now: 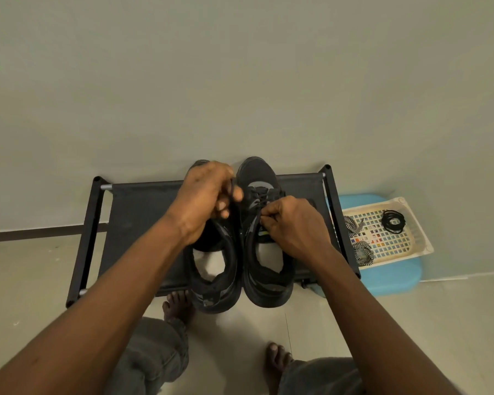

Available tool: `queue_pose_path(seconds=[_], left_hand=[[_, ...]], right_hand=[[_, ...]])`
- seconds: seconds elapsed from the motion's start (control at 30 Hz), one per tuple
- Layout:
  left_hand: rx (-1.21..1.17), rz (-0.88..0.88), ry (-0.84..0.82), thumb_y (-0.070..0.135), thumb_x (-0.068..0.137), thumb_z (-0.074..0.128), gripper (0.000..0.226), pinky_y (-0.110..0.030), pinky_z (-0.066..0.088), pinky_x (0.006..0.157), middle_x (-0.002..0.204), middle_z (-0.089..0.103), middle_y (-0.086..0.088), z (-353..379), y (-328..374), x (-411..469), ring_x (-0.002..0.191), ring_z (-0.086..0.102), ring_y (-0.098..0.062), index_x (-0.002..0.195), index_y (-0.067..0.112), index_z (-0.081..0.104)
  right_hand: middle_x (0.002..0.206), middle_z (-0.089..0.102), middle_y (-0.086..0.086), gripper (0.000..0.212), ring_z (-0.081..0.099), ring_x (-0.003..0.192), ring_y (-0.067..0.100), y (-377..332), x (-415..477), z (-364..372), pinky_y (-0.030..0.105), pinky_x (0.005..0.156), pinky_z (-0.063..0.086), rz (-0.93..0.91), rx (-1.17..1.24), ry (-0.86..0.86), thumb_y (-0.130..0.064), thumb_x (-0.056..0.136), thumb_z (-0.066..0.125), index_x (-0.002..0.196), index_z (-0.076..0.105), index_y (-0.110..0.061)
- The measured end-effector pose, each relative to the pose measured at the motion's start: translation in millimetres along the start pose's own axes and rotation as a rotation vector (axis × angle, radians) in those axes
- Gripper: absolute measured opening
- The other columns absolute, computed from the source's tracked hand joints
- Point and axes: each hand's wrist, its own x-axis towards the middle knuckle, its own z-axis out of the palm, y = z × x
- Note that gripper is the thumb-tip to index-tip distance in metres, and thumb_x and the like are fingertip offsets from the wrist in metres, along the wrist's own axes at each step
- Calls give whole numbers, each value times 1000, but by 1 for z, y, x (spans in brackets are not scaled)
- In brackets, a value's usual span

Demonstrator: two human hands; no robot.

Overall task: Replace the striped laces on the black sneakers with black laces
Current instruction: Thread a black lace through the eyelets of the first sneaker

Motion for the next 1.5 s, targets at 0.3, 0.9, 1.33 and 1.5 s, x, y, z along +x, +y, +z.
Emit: queue_pose_path(seconds=[0.3, 0.9, 1.33, 1.5], left_hand=[[1026, 169, -221, 25, 92, 71, 4, -16, 42, 59, 68, 67, 12, 10, -11, 6, 62, 62, 0, 89, 27, 72], [306, 215, -129, 13, 86, 65, 11, -21, 39, 52, 59, 57, 9, -14, -8, 4, 52, 46, -5, 78, 8, 69], [-599, 7, -81, 21, 92, 41, 19, -24, 29, 47, 67, 55, 1, -18, 14, 6, 48, 32, -10, 74, 21, 47], [666, 172, -76, 46, 88, 77, 24, -31, 51, 65, 77, 66, 9, -10, -17, 12, 69, 63, -10, 87, 27, 62]], right_hand=[[72, 56, -14, 12, 59, 72, 9, 1, -1, -9, 21, 57, 38, -7, 21, 80, -35, 85, 78, 96, 75, -31], [68, 46, -23, 8, 56, 76, 8, 2, -4, -9, 25, 64, 38, -29, -3, 80, -30, 92, 72, 89, 79, -28], [66, 54, -23, 6, 52, 64, -7, 4, -1, -5, 15, 58, 37, 9, 114, 71, -32, 87, 78, 93, 80, -31], [73, 64, -14, 16, 61, 69, 1, 9, 2, -5, 21, 60, 44, 57, 195, 83, -31, 80, 84, 91, 71, -32]])
